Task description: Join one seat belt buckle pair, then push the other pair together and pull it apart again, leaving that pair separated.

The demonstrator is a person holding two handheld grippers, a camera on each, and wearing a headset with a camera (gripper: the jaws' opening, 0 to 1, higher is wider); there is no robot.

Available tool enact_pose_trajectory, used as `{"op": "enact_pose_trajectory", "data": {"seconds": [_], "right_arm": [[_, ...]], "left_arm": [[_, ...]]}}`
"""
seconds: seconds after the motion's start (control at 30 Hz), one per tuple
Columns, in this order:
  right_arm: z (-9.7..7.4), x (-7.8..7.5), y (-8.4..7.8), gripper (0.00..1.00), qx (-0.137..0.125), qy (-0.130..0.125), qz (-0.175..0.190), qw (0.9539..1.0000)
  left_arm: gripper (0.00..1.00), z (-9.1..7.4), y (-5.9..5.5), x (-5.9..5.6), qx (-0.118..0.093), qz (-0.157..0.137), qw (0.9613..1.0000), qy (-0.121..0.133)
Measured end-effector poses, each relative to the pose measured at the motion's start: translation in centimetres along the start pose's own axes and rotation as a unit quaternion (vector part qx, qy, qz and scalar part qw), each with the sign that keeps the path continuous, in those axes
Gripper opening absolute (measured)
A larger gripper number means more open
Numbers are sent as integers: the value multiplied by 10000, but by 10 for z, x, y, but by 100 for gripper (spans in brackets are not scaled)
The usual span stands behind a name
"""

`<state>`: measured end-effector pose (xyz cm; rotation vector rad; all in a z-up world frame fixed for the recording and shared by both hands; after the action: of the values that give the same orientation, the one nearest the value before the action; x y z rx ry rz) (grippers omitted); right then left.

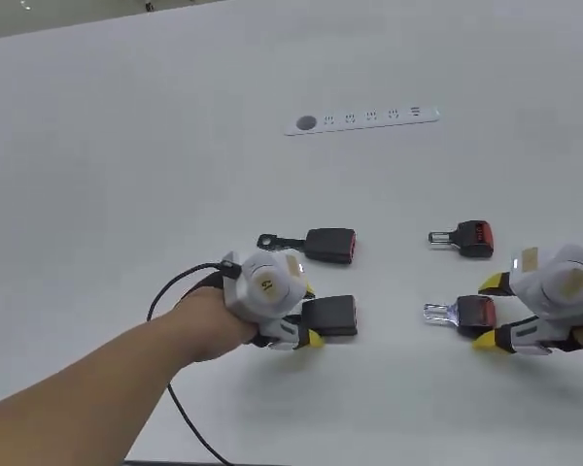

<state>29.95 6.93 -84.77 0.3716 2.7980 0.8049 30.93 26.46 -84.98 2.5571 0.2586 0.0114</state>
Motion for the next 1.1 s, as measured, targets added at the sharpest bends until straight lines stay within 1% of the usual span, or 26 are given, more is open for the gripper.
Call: {"op": "enact_pose_trajectory", "data": {"seconds": [0.07, 0.1, 0.13, 0.17, 0.2, 0.27, 0.37, 0.47, 0.57, 0.7, 0.83, 0.9, 1.1], "right_arm": [[1, -1, 1, 43, -63, 2, -14, 10000], [1, -2, 1, 41, -58, 37, 11, 10000], [1, -2, 1, 40, -65, 27, -7, 10000], [2, -1, 2, 37, -98, 109, -80, 9999], [2, -3, 2, 36, -98, 70, -77, 9999], [2, -2, 1, 35, -96, 126, -123, 9998], [2, -2, 1, 34, -114, 183, -217, 9995], [2, 0, 1, 34, -101, 253, -299, 9992], [3, 1, 2, 34, -47, 290, -390, 9988], [7, 6, 8, 34, -18, 310, -465, 9984], [14, 13, 19, 34, -31, 333, -466, 9984], [18, 15, 27, 34, -47, 304, -414, 9987], [31, 17, 46, 34, -184, 287, -434, 9985]], "left_arm": [[38, 1, 2, 1, 3, -12, 10000, -43], [37, 1, 2, 1, 13, 1, 10000, -56], [36, 1, 2, 2, 38, 56, 10000, -57], [35, 2, 1, 2, 72, 129, 9999, -87], [35, 2, 1, 1, 90, 137, 9998, -101], [34, 3, 1, 1, 143, 307, 9994, -114], [33, 3, 1, -1, 197, 452, 9987, -115], [33, 3, 1, 0, 215, 549, 9982, -137], [33, 3, 0, 0, 207, 575, 9980, -165], [33, 3, 1, -1, 263, 671, 9972, -202], [33, 4, 1, -1, 285, 690, 9970, -211], [33, 3, 1, -1, 281, 683, 9971, -204], [33, 4, 1, -1, 300, 712, 9968, -228]]}}
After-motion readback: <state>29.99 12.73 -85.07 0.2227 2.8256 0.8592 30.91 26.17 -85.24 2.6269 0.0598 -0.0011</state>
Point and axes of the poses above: the centre of the closed fingertips' face, and the gripper's own axes: z roughly forward along the fingers, x roughly to its left, y roughly out of its top, the point moved 1 cm from there along -z, roughly backward along the fingers, and after that the axes turned 5 degrees about -y, right-handed, at the moved point
